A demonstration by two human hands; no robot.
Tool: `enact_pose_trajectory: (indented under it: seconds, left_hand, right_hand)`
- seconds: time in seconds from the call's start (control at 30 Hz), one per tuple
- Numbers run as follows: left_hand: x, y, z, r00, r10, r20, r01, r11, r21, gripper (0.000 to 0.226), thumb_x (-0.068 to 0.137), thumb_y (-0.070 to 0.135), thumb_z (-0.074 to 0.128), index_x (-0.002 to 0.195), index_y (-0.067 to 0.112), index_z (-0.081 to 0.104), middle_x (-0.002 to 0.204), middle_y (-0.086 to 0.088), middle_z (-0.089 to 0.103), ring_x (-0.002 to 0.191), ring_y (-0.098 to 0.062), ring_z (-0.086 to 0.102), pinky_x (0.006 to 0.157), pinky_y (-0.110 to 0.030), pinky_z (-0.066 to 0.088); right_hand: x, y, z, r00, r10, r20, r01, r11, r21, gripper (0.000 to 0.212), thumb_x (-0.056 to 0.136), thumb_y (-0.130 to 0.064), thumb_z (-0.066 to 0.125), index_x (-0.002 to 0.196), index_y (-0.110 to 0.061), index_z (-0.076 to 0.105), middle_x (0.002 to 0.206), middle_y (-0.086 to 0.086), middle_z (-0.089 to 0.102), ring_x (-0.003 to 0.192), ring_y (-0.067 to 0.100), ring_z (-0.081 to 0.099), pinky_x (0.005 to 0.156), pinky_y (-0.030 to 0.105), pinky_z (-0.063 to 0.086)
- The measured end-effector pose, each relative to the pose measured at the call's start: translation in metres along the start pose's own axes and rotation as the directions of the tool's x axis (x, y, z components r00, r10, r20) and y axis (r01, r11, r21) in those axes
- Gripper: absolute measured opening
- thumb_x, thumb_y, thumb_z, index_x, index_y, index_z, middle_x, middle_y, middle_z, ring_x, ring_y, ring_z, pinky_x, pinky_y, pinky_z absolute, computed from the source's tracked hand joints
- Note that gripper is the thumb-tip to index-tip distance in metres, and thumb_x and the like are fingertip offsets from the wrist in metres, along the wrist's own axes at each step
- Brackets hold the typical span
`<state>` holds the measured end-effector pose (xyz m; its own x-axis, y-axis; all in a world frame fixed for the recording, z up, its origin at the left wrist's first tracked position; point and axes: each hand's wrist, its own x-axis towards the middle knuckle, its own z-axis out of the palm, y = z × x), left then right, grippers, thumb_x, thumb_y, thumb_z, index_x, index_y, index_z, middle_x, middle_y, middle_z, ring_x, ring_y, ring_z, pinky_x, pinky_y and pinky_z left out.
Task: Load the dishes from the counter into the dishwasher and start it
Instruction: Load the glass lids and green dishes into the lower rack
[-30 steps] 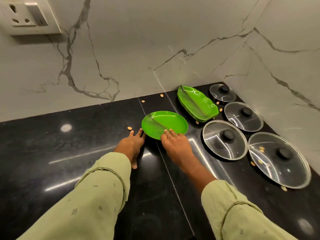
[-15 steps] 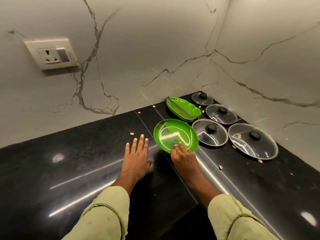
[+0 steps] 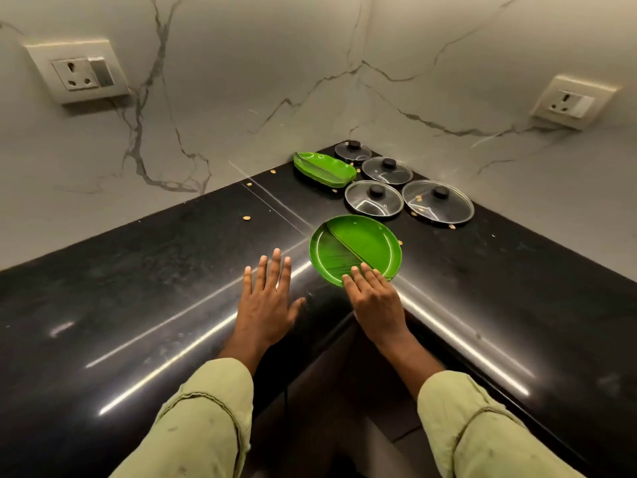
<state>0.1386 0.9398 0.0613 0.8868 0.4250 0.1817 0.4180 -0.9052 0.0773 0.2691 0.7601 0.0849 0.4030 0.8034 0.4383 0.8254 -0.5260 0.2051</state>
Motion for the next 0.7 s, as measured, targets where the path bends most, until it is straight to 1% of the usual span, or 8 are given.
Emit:
enact_pose_trajectory:
  seconds: [0.1,0.2,0.3,0.4,0.47,0.57,0.63,0.7]
  left_hand:
    - [-0.022,0.014,-0.002,1.0,0.027,0.003,-0.027,1.0,-0.015,0.087,0.096,0.06,0.043,0.154,0.014,-0.002,0.164,-0.011,-0.005,0.152,-0.033,0.001,0.121,-0.055,0.005]
    - [-0.042,0.026,-0.012,0.999,0.046,0.017,-0.046,0.999,-0.026,0.085,0.097,0.06,0.039,0.154,0.015,-0.005,0.161,-0.008,-0.013,0.151,-0.03,-0.006,0.121,-0.054,0.004]
    - [-0.069,0.04,-0.019,0.999,0.052,0.011,-0.052,0.999,-0.016,0.083,0.094,0.062,0.033,0.156,0.011,0.012,0.163,-0.012,0.002,0.151,-0.035,0.012,0.12,-0.057,0.015]
    - [-0.097,0.053,-0.023,0.998,0.06,0.025,-0.06,0.998,-0.007,0.083,0.091,0.064,0.02,0.155,0.013,0.005,0.164,-0.012,0.003,0.151,-0.034,0.008,0.121,-0.057,0.011]
    - [-0.117,0.066,-0.028,0.997,0.074,0.002,-0.074,0.997,-0.012,0.081,0.093,0.063,0.024,0.154,0.015,0.0,0.165,-0.012,-0.002,0.152,-0.033,0.001,0.121,-0.054,0.004]
    - [-0.153,0.088,-0.034,0.996,0.088,-0.002,-0.088,0.995,-0.036,0.083,0.096,0.06,0.037,0.155,0.015,-0.001,0.164,-0.011,-0.007,0.151,-0.032,-0.006,0.122,-0.054,0.002]
    - [-0.183,0.103,-0.037,0.995,0.091,-0.028,-0.092,0.995,-0.048,0.085,0.093,0.059,0.041,0.156,0.013,0.008,0.164,-0.011,-0.001,0.15,-0.03,-0.003,0.121,-0.055,0.008]
    - [-0.215,0.117,-0.042,0.993,0.115,-0.018,-0.116,0.991,-0.061,0.084,0.095,0.057,0.044,0.156,0.013,0.007,0.164,-0.009,-0.004,0.15,-0.029,-0.007,0.122,-0.054,0.006]
  right_hand:
    - [-0.03,-0.006,-0.012,1.0,0.019,-0.007,-0.019,1.0,-0.014,0.038,0.084,-0.007,0.042,0.105,-0.004,0.074,0.11,0.02,0.071,0.106,0.036,0.068,0.092,0.048,0.053]
    - [-0.056,-0.009,-0.03,0.999,0.042,-0.026,-0.043,0.999,-0.032,0.027,0.081,-0.003,0.061,0.105,-0.003,0.073,0.11,0.021,0.071,0.105,0.036,0.068,0.092,0.049,0.053]
    - [-0.089,-0.012,-0.048,0.999,0.043,-0.021,-0.043,0.998,-0.044,0.029,0.076,-0.006,0.065,0.103,-0.003,0.074,0.108,0.019,0.071,0.103,0.035,0.069,0.09,0.048,0.054]
    - [-0.121,-0.013,-0.065,0.998,0.047,-0.034,-0.049,0.997,-0.054,0.028,0.076,-0.002,0.073,0.103,-0.003,0.074,0.109,0.02,0.071,0.103,0.035,0.069,0.089,0.049,0.055]
    - [-0.144,-0.014,-0.079,0.997,0.043,-0.059,-0.047,0.996,-0.071,0.024,0.081,-0.005,0.065,0.103,-0.003,0.075,0.108,0.02,0.071,0.102,0.035,0.069,0.088,0.049,0.056]
    - [-0.182,-0.016,-0.1,0.995,0.036,-0.091,-0.043,0.997,-0.071,0.036,0.085,-0.011,0.044,0.101,-0.004,0.075,0.107,0.019,0.072,0.101,0.034,0.07,0.087,0.049,0.055]
    - [-0.211,-0.022,-0.114,0.992,0.022,-0.126,-0.031,0.997,-0.067,0.038,0.085,-0.012,0.042,0.102,-0.004,0.075,0.107,0.019,0.072,0.102,0.035,0.069,0.088,0.049,0.054]
    - [-0.242,-0.028,-0.125,0.989,0.017,-0.147,-0.026,0.998,-0.057,0.038,0.084,-0.011,0.042,0.102,-0.003,0.075,0.107,0.019,0.072,0.102,0.035,0.069,0.088,0.05,0.054]
